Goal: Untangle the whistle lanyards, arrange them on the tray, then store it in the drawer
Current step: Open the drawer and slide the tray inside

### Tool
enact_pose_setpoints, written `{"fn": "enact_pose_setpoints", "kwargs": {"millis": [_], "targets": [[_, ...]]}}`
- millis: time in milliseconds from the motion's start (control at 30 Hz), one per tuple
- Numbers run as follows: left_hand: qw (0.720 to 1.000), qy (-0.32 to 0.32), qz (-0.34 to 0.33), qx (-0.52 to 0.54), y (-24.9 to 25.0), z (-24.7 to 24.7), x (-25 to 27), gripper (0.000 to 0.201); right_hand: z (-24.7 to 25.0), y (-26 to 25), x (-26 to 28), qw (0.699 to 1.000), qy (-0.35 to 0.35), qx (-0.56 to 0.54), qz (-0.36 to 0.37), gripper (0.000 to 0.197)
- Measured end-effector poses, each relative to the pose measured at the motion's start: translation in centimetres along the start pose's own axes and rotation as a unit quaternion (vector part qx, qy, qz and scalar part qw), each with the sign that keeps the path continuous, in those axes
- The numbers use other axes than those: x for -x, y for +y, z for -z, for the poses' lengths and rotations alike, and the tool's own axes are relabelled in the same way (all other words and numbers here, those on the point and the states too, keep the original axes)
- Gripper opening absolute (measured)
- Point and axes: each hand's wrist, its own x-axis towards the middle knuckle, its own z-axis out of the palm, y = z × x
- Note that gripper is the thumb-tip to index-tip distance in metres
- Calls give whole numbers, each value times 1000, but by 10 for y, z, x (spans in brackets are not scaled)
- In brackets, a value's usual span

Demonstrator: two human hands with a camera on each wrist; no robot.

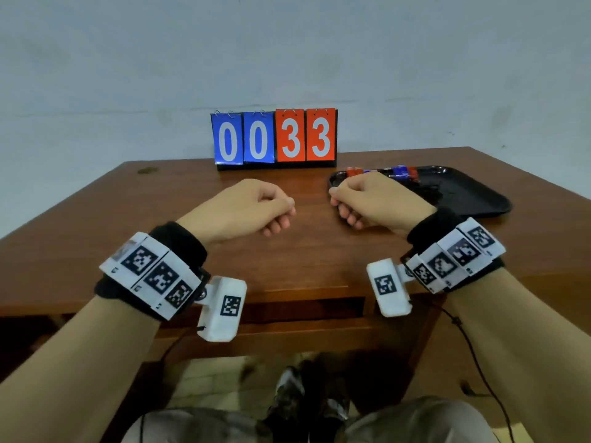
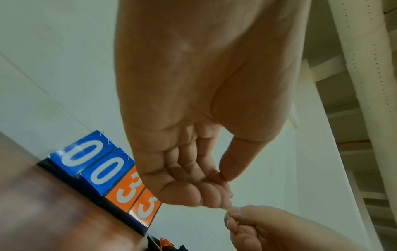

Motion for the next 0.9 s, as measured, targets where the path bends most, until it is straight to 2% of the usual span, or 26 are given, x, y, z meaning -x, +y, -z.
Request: {"fn": "enact_pose_setpoints", "kwargs": {"millis": [200, 333, 500, 667, 900], "targets": [[999, 11, 10, -47, -23, 12, 64, 26, -48, -20, 35, 992, -45, 95, 75, 28], [997, 7, 19, -73, -50, 10, 99, 26, -83, -23, 63, 980, -89, 149, 92, 23], [985, -29, 35, -165, -83, 8, 129, 20, -114, -15, 91, 948, -121, 261, 138, 22], [980, -46, 53, -185, -99, 7, 139, 22, -127, -4, 97, 934, -157, 291, 135, 25], [971, -67, 92, -211, -117, -2, 134, 27, -140, 3, 95, 912, -187, 357, 79, 32]]}}
